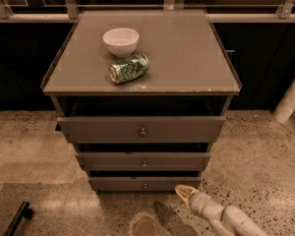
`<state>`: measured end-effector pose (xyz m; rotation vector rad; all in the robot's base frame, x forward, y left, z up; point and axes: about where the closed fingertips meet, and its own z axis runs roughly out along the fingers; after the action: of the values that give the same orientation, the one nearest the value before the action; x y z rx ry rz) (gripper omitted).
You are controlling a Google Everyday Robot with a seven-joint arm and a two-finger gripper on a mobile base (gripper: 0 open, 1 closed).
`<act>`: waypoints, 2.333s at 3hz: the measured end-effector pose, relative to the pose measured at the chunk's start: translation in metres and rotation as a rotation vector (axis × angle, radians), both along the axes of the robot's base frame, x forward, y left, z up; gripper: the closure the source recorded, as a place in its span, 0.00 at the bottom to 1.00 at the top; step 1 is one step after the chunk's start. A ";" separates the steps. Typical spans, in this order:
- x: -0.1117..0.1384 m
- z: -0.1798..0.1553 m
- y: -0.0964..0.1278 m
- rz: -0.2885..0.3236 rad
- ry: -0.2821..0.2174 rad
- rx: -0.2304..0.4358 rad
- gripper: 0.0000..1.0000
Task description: Open bottom drawer
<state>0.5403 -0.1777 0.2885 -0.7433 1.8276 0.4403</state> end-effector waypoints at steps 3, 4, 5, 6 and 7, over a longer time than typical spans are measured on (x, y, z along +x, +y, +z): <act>0.040 -0.048 0.010 -0.068 0.035 -0.009 1.00; 0.066 -0.062 0.012 -0.090 0.017 -0.019 1.00; 0.091 -0.071 0.009 -0.112 0.003 -0.030 1.00; 0.115 -0.076 0.006 -0.134 -0.014 -0.044 1.00; 0.134 -0.082 0.007 -0.150 -0.015 -0.056 1.00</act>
Offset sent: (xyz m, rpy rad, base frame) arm 0.0474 0.0145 -0.0556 0.0149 0.0850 -0.0619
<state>0.6747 -0.1708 0.2064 -0.6403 1.8730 0.2864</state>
